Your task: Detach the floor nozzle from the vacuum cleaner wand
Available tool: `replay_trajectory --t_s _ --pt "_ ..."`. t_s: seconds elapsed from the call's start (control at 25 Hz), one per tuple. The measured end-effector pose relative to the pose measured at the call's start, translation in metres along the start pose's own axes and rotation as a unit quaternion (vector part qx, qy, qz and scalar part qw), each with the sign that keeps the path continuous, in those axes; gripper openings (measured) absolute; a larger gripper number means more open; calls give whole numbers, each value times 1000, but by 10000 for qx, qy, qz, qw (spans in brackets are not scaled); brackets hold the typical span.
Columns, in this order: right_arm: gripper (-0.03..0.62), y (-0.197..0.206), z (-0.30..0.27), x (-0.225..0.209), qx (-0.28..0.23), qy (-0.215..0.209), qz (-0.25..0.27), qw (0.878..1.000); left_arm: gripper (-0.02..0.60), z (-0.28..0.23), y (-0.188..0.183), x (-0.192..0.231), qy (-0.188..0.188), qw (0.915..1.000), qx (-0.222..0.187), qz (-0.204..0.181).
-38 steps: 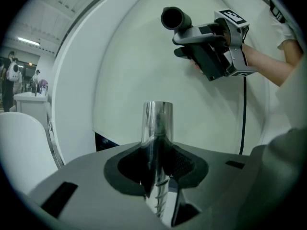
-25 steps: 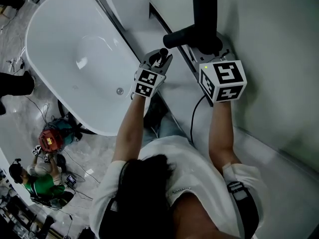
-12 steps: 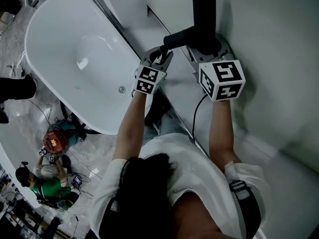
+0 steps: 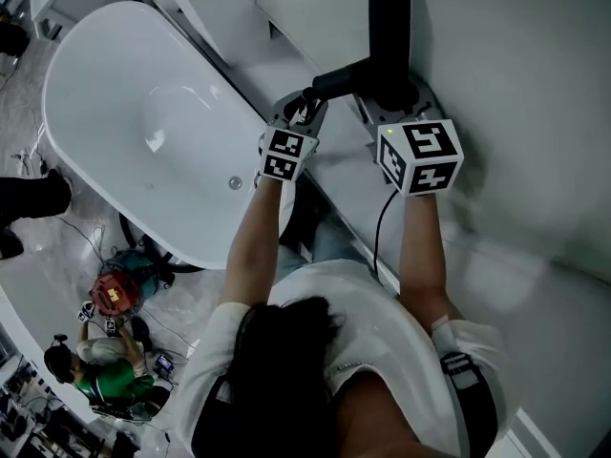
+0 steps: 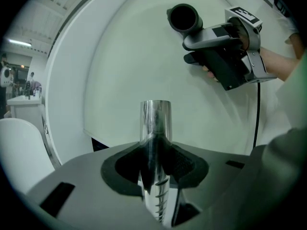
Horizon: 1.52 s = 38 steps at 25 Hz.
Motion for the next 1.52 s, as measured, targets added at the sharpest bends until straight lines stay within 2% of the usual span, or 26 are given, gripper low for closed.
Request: replay_trajectory --t_s 0.08,0.2,0.44,0.56,0.64,0.72,0.84,0.92,1.0,1.08,1.24,1.36,1.52 --pt "204 2 3 -4 -13 62 -39 10000 129 -3 -1 0 19 10000 2 82" --pt "204 6 6 -7 9 123 -162 9998 208 -3 0 2 -38 9997 68 247" --pt "204 12 9 -9 88 182 -321 9993 222 1 -2 1 141 9995 174 223" --pt "204 14 11 -7 85 201 -309 9993 258 10 -1 0 266 9990 346 111" --pt "204 17 13 -6 11 281 -308 9991 262 20 -1 2 204 9993 279 149" --pt "204 21 15 -6 -47 327 -364 9988 262 31 -2 3 204 9990 211 333" --pt "204 25 18 -5 -104 410 -425 9982 262 50 -9 -1 579 9943 238 862" --pt "204 24 20 0 -127 476 -438 9978 262 68 -22 0 647 9914 73 1134" --pt "204 28 22 5 -121 514 -469 9975 261 88 -35 1 508 9908 -125 1247" --pt "204 33 24 10 -101 518 -525 9972 261 106 -43 2 208 9914 -266 1264" --pt "204 43 34 22 -140 536 -586 9967 243 135 -54 -5 -355 9924 -460 1087" --pt "204 51 39 33 -159 559 -515 9970 186 156 -57 -10 -606 9925 -579 893" --pt "204 52 48 49 -278 620 -504 9964 97 179 -63 -13 -765 9917 -613 826"
Point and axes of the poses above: the fingertips, and each gripper's own axes: z backward along the fingers, x to its left, y out of its underside, the point moved 6 cm from there along z, backward along the fingers, and after that the axes turned 5 degrees about -z, right-handed, at the moved point
